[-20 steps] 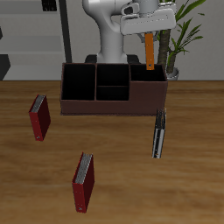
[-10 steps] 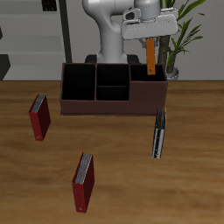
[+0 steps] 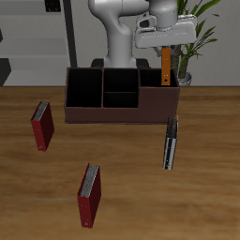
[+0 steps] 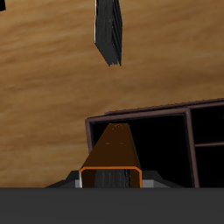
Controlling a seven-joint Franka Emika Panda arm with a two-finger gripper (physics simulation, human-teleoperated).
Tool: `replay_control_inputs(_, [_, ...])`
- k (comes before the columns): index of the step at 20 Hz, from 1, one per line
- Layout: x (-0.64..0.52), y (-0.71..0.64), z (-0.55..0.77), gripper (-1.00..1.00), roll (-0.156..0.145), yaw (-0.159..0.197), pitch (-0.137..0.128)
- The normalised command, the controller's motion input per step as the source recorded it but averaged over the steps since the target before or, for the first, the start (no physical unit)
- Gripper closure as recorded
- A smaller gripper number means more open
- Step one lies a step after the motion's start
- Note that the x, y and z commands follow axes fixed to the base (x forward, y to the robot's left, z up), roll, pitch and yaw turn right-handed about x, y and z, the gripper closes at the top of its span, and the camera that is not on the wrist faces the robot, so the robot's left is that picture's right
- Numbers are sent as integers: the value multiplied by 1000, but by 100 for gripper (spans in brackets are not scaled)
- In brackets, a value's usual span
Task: Place the orange book into the back desk caddy's right compartment and place the left red book into the back desk caddy's right compartment
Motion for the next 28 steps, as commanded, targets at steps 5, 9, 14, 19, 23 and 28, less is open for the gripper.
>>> replay_control_inputs(5, [-7,69,-77,100,6,33,-9])
replay_control_inputs(9, [-1,-22,-91,100,9,38,-12])
replay_control_inputs(14, [8,-44,-181,100,5,1,57])
replay_control_inputs(19, [13,-64,-134,100,-5,7,29])
replay_control_inputs(23, [36,-33,-52,100,-11,15,4])
replay_control_inputs(28, [39,35,-173,100,0,27,31])
